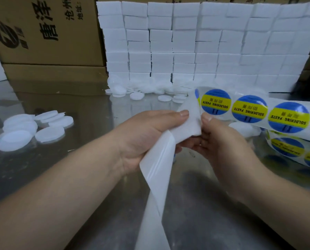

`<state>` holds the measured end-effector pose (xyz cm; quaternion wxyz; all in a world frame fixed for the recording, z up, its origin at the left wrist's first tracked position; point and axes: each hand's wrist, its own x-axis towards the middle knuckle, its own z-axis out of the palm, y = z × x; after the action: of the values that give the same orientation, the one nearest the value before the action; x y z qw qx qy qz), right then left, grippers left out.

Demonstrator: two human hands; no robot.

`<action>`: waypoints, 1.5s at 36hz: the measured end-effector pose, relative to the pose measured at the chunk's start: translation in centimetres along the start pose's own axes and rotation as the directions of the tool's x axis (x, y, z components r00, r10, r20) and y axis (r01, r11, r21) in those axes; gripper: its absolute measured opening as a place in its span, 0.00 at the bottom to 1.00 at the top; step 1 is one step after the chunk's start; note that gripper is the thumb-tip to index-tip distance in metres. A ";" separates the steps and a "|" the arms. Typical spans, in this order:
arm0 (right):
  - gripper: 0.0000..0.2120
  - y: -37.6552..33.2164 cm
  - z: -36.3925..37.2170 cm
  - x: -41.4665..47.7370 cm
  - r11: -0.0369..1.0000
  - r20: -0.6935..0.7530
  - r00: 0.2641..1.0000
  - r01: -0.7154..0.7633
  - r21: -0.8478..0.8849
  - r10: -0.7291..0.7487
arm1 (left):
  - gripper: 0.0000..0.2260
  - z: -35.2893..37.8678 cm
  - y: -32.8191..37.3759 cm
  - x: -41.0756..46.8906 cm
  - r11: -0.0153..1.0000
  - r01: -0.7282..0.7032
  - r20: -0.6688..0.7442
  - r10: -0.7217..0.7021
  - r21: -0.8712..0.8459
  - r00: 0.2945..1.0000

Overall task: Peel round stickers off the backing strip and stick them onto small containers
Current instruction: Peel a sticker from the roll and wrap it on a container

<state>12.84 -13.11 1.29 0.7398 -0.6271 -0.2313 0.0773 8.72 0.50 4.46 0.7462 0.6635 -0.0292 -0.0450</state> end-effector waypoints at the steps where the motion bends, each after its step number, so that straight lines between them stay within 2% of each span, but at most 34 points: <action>1: 0.12 0.1 -0.1 0.0 0.998 0.028 0.999 -0.021 0.060 0.019 | 0.16 0.0 -0.1 0.0 1.000 0.001 -0.017 -0.001 -0.006 1.000; 2: 0.13 0.0 0.0 0.0 0.992 0.037 0.999 -0.037 0.119 0.033 | 0.15 0.1 -0.1 0.0 1.000 0.007 -0.031 -0.007 -0.013 1.000; 4: 0.26 -0.2 -0.2 0.0 0.966 0.017 0.998 -0.059 0.252 0.057 | 0.13 0.0 0.0 0.1 0.999 0.021 -0.033 -0.022 -0.042 0.999; 5: 0.27 -0.3 -0.3 0.0 0.946 -0.004 0.998 -0.062 0.319 0.067 | 0.11 0.0 0.1 0.1 0.997 0.025 -0.022 -0.027 -0.072 0.999; 9: 0.14 -0.9 -0.6 0.0 0.863 -0.053 0.990 -0.090 0.497 0.133 | 0.09 -0.1 0.3 0.1 0.986 0.029 -0.029 -0.034 -0.167 0.999; 13: 0.12 -1.4 -0.5 -0.1 0.811 -0.066 0.994 -0.033 0.585 0.089 | 0.10 -0.1 -0.2 0.4 0.993 0.030 -0.068 -0.038 -0.118 0.997; 17: 0.14 -1.8 -0.3 -0.3 0.828 -0.070 0.997 0.056 0.558 -0.020 | 0.14 -0.1 -0.9 0.4 1.000 0.014 -0.089 -0.012 0.021 0.996; 21: 0.18 -1.8 -0.5 -0.2 0.827 -0.135 0.991 0.068 0.557 0.009 | 0.04 0.1 -0.9 0.2 0.995 0.050 0.028 -0.053 0.088 0.998; 25: 0.09 -1.6 -0.6 0.1 0.845 -0.125 0.988 -0.013 0.535 0.095 | 0.06 0.2 -0.6 0.1 0.999 0.046 0.100 -0.048 0.029 0.994; 27: 0.18 -1.5 -0.7 0.2 0.822 -0.086 0.987 -0.060 0.566 0.132 | 0.07 0.2 -0.4 0.0 0.999 0.036 0.099 -0.034 -0.023 0.995; 29: 0.31 -1.6 -0.8 0.2 0.812 -0.069 0.986 -0.084 0.577 0.151 | 0.11 0.0 -0.3 0.0 0.999 0.041 0.109 -0.042 0.011 0.993; 30: 0.33 -1.7 -0.7 0.3 0.815 -0.085 0.984 -0.079 0.575 0.156 | 0.13 0.0 -0.3 -0.1 0.998 0.052 0.118 -0.057 0.045 0.991; 31: 0.30 -1.7 -0.8 0.3 0.821 -0.109 0.981 -0.069 0.567 0.158 | 0.14 0.0 -0.3 -0.1 0.995 0.066 0.132 -0.075 0.072 0.988; 34: 0.11 -1.5 -1.2 0.6 0.840 -0.193 0.967 -0.039 0.540 0.169 | 0.19 0.0 -0.4 -0.2 0.990 0.106 0.171 -0.120 0.091 0.978; 37: 0.08 -1.1 -1.4 0.9 0.856 -0.263 0.950 -0.009 0.517 0.169 | 0.22 -0.2 -0.2 -0.4 0.984 0.126 0.175 -0.147 0.124 0.974; 40: 0.08 -1.2 -1.5 1.0 0.849 -0.305 0.936 0.010 0.528 0.179 | 0.21 -0.2 -0.1 -0.6 0.968 0.091 0.114 -0.120 0.233 0.986; 44: 0.05 -1.5 -1.6 0.7 0.821 -0.298 0.943 0.054 0.568 0.145 | 0.09 0.1 0.3 -0.9 0.925 0.056 0.064 -0.087 0.376 0.994; 46: 0.14 -1.9 -1.5 0.6 0.825 -0.353 0.930 0.115 0.554 0.108 | 0.06 0.2 0.3 -0.9 0.910 0.046 0.043 -0.069 0.412 0.997; 50: 0.11 -2.1 -1.7 0.5 0.859 -0.397 0.915 0.142 0.492 0.076 | 0.06 0.2 0.0 -0.6 0.850 0.012 -0.033 0.006 0.526 0.999; 53: 0.17 -2.3 -1.9 0.4 0.868 -0.422 0.904 0.159 0.471 0.064 | 0.10 0.1 -0.3 -0.2 0.817 0.023 -0.136 0.068 0.576 0.988; 54: 0.16 -2.4 -1.9 0.4 0.858 -0.431 0.900 0.168 0.486 0.068 | 0.10 0.0 -0.3 -0.1 0.790 0.040 -0.168 0.080 0.612 0.982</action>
<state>13.57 -15.10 3.51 0.9137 -0.4027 -0.0487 -0.0253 8.56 0.46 4.15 0.4909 0.8702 0.0203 0.0368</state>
